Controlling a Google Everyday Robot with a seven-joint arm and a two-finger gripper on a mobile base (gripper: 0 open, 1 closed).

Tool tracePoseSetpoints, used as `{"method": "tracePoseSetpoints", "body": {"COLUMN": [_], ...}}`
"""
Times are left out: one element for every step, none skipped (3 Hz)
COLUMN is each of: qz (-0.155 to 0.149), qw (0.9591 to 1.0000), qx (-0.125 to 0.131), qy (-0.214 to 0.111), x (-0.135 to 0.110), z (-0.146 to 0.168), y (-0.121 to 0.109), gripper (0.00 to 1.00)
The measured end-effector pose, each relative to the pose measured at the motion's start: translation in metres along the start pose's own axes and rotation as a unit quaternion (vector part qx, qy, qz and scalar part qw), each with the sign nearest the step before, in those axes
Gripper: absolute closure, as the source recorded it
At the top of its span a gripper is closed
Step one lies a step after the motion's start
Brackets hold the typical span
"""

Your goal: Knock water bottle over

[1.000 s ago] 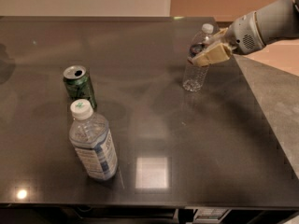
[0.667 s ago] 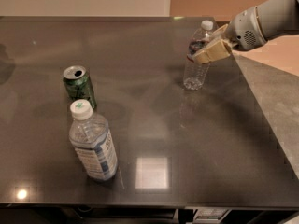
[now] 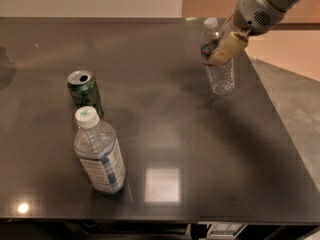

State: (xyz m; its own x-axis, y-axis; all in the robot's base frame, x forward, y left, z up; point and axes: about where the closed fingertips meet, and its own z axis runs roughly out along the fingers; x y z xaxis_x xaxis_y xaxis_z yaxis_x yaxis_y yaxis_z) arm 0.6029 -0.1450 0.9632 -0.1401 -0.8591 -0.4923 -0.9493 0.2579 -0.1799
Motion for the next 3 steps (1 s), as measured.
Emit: {"method": "tracePoseSetpoints", "body": {"qz": [-0.056, -0.086, -0.107], "qw": [0.9947, 0.9875, 0.9816], "qx": [-0.035, -0.06, -0.076], "qy": [0.079, 0.117, 0.139], "x": [-0.001, -0.003, -0.009], "z": [0.008, 0.023, 0.036], "y": [0.013, 0.019, 0.024], "gripper": [1.0, 1.0, 1.0]}}
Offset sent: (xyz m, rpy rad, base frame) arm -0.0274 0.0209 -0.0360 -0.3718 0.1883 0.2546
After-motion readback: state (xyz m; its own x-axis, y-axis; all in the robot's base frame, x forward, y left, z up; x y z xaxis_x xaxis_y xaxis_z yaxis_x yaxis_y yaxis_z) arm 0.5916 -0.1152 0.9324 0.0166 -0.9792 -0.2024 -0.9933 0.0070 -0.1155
